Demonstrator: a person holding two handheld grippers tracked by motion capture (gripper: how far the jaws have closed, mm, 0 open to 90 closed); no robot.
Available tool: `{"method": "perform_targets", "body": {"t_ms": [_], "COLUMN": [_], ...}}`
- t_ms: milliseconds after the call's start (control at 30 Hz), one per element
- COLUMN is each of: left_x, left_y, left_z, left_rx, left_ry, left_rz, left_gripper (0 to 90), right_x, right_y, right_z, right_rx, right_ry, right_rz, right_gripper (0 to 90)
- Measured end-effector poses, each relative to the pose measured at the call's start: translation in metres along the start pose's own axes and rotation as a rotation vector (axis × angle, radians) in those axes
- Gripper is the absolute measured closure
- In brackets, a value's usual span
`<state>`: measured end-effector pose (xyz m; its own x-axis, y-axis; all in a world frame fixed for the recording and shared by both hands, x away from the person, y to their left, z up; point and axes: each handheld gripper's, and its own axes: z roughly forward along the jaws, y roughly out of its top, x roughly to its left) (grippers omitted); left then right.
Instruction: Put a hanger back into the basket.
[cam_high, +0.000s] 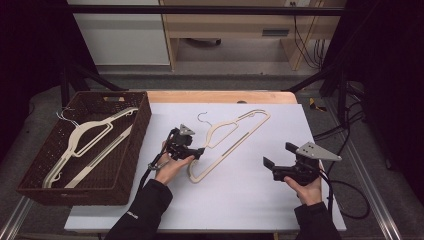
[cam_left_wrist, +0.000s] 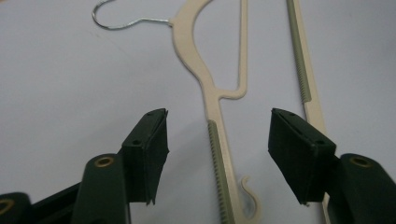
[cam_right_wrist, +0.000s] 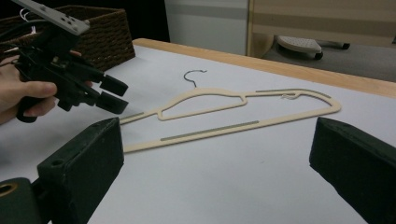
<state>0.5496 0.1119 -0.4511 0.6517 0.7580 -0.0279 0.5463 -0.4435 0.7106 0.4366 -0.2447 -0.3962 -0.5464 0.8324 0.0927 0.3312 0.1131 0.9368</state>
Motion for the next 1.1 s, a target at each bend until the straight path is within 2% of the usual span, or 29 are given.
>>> {"method": "perform_targets", "body": {"t_ms": [100, 167, 200, 367, 533, 733, 767, 867, 933, 1100], "left_x": [-0.001, -0.001, 0.0, -0.001, -0.003, -0.007, -0.007, -0.009, -0.011, -0.013], "left_y": [-0.002, -0.004, -0.004, -0.005, -0.006, -0.007, -0.006, -0.005, -0.002, 0.002], "left_z": [0.006, 0.01, 0.01, 0.011, 0.016, 0.018, 0.018, 0.018, 0.018, 0.019], "left_rx": [0.044, 0.056, 0.073, 0.084, 0.097, 0.087, 0.098, 0.112, 0.142, 0.169], "left_ry": [0.008, 0.013, 0.002, -0.009, -0.004, 0.028, 0.026, 0.042, 0.046, 0.057], "left_rz": [0.024, 0.018, 0.015, 0.01, 0.016, 0.024, 0.026, 0.021, 0.021, -0.021], "left_gripper": [44.2, 47.6, 49.7, 58.1, 64.6, 68.2, 68.7, 70.8, 72.2, 77.9], "right_x": [0.0, 0.0, 0.0, 0.0, 0.001, 0.001, 0.001, 0.001, 0.002, 0.004], "right_y": [0.0, 0.0, -0.001, -0.001, -0.001, -0.001, -0.001, 0.0, 0.0, 0.0], "right_z": [0.0, 0.001, 0.001, 0.001, 0.002, 0.002, 0.001, 0.001, 0.002, 0.004], "right_rx": [0.004, 0.005, 0.006, 0.008, 0.008, 0.008, 0.008, 0.007, 0.007, 0.014], "right_ry": [0.002, 0.003, 0.002, 0.005, 0.005, 0.005, 0.006, 0.008, 0.006, 0.014], "right_rz": [-0.002, -0.002, -0.002, -0.004, -0.004, -0.005, -0.005, -0.003, -0.004, -0.004], "right_gripper": [3.4, 3.3, 3.4, 3.4, 3.4, 3.4, 3.3, 3.3, 3.3, 3.4]}}
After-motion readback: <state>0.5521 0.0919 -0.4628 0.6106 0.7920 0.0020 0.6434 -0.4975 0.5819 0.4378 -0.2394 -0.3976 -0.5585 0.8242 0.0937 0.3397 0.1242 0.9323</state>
